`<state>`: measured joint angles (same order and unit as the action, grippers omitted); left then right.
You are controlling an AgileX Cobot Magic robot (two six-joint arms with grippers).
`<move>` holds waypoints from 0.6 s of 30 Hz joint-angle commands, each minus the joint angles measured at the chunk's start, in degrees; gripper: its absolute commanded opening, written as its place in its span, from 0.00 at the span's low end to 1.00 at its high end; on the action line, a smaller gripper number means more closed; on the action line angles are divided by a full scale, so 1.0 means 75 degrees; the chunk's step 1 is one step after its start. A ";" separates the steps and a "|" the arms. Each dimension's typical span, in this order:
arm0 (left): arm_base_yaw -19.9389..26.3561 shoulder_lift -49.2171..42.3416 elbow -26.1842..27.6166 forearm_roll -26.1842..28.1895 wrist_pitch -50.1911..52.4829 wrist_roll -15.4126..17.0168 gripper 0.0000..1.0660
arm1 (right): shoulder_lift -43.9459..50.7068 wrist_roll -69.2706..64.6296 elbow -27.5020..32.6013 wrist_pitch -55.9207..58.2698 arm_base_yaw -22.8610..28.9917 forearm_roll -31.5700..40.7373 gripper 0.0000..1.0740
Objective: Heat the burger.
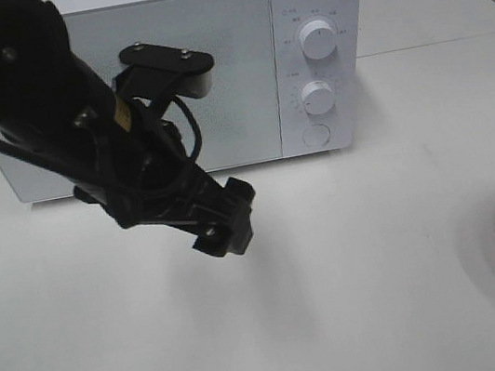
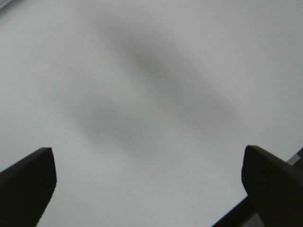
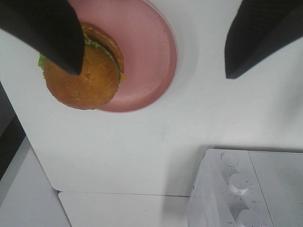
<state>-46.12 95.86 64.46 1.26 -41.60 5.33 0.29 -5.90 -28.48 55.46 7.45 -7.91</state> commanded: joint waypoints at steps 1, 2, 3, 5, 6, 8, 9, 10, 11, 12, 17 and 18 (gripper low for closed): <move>0.0466 -0.0275 0.0061 -0.0031 -0.0710 0.0015 0.94 | 0.0191 0.0046 0.0015 -0.0046 -0.0023 -0.0046 0.71; 0.0825 -0.0397 0.0061 -0.0015 -0.1070 0.0015 0.94 | 0.0191 0.0046 0.0015 -0.0046 -0.0023 -0.0046 0.71; 0.0825 -0.0397 0.0061 -0.0015 -0.1070 0.0015 0.94 | 0.0191 0.0046 0.0015 -0.0046 -0.0023 -0.0046 0.71; 0.1276 -0.0573 0.0061 0.0023 -0.1406 0.0015 0.94 | 0.0191 0.0046 0.0015 -0.0046 -0.0023 -0.0046 0.71; 0.1467 -0.0680 0.0061 0.0031 -0.1536 0.0015 0.94 | 0.0191 0.0046 0.0015 -0.0046 -0.0023 -0.0046 0.71; 0.1986 -0.0848 0.0061 0.0031 -0.1780 0.0000 0.94 | 0.0191 0.0046 0.0015 -0.0046 -0.0023 -0.0046 0.71; 0.2269 -0.0940 0.0061 0.0038 -0.1917 -0.0015 0.94 | 0.0191 0.0046 0.0015 -0.0046 -0.0023 -0.0046 0.71; 0.2834 -0.1115 0.0061 0.0130 -0.2162 -0.0122 0.94 | 0.0191 0.0046 0.0015 -0.0046 -0.0023 -0.0046 0.71; 0.2834 -0.1115 0.0061 0.0130 -0.2162 -0.0122 0.94 | 0.0191 0.0046 0.0015 -0.0046 -0.0023 -0.0046 0.71; 0.3461 -0.1322 0.0061 0.0344 -0.2406 -0.0397 0.94 | 0.0191 0.0046 0.0015 -0.0046 -0.0023 -0.0046 0.71; 0.4813 -0.1803 0.0061 0.0955 -0.2620 -0.0955 0.94 | 0.0191 0.0046 0.0015 -0.0046 -0.0023 -0.0046 0.71; 0.5355 -0.2040 0.0061 0.1154 -0.2620 -0.0955 0.94 | 0.0191 0.0046 0.0015 -0.0046 -0.0023 -0.0046 0.71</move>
<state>-10.31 83.02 64.69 6.70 -60.45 -0.74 0.29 -5.90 -28.48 55.46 7.45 -7.91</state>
